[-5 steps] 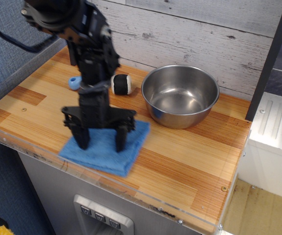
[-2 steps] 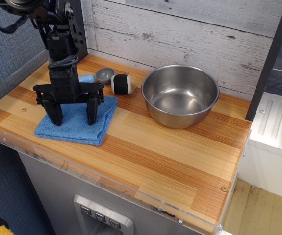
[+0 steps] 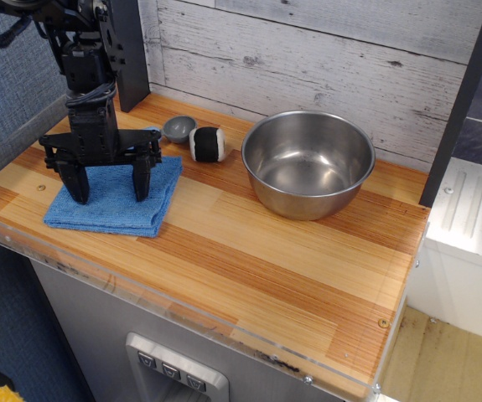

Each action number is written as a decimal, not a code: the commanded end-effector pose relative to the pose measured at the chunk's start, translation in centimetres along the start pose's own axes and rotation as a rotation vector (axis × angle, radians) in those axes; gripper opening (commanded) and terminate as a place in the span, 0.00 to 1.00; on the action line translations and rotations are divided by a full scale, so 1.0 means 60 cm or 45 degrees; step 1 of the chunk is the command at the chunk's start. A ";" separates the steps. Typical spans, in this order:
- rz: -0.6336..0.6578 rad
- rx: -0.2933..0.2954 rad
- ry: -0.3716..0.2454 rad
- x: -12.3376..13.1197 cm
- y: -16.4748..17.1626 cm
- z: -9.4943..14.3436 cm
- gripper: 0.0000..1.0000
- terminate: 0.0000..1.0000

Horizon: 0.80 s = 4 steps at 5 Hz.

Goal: Slide the blue rag in front of the blue handled spoon.

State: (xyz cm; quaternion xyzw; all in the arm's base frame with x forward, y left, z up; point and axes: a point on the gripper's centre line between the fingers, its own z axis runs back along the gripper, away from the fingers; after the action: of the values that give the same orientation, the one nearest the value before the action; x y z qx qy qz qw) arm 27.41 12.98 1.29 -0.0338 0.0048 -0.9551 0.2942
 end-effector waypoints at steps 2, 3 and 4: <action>-0.030 0.033 0.116 0.020 0.020 0.060 1.00 0.00; -0.056 0.048 0.174 0.031 0.012 0.094 1.00 0.00; -0.092 0.082 0.227 0.045 -0.001 0.139 1.00 0.00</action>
State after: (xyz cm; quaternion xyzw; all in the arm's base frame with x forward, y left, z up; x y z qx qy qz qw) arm 26.08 11.46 8.67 0.0372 -0.0038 -0.9654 0.2580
